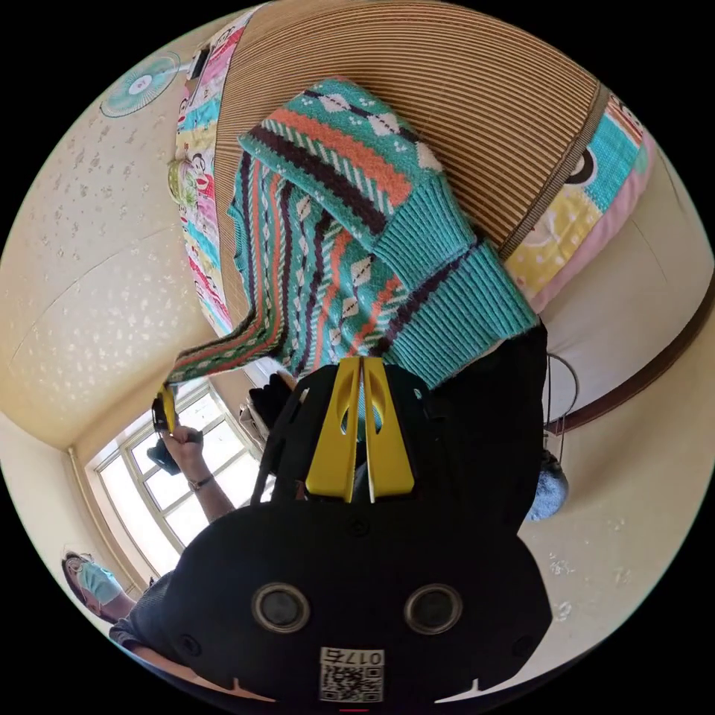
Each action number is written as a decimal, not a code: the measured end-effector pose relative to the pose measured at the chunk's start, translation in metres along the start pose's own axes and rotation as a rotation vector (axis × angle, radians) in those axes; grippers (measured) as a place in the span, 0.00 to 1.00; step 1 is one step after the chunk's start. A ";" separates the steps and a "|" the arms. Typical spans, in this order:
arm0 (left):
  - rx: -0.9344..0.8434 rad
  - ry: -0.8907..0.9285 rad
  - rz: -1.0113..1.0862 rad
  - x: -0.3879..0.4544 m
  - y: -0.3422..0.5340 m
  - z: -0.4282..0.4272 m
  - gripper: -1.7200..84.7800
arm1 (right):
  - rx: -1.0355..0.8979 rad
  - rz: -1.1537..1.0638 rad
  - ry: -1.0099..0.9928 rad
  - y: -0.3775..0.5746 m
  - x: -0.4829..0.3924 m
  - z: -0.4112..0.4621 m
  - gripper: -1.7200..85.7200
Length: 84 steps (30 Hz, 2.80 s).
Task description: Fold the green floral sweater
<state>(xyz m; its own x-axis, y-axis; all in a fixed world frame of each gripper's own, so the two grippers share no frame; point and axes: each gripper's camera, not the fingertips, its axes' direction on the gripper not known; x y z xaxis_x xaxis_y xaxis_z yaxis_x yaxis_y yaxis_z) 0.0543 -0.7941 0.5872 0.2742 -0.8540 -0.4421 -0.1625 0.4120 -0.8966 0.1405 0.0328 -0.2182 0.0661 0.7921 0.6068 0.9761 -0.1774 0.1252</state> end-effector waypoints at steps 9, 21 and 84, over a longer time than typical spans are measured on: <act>-0.545 -0.094 0.308 0.140 0.158 0.217 0.11 | -0.158 -0.191 0.331 -0.054 -0.015 -0.018 0.15; -0.835 -0.226 0.138 0.083 0.306 0.196 0.10 | -0.486 -0.464 0.964 -0.087 -0.031 0.072 0.09; -1.167 -0.147 -0.225 -0.243 0.260 0.093 0.12 | -0.627 -0.103 0.384 -0.090 0.124 -0.083 0.07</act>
<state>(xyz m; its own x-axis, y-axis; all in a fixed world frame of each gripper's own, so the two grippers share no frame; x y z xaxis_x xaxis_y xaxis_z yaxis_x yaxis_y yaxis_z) 0.0338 -0.4504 0.4590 0.5001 -0.7943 -0.3449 -0.8382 -0.3441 -0.4231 0.0435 0.0988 -0.0887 -0.2090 0.5832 0.7850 0.6645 -0.5042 0.5516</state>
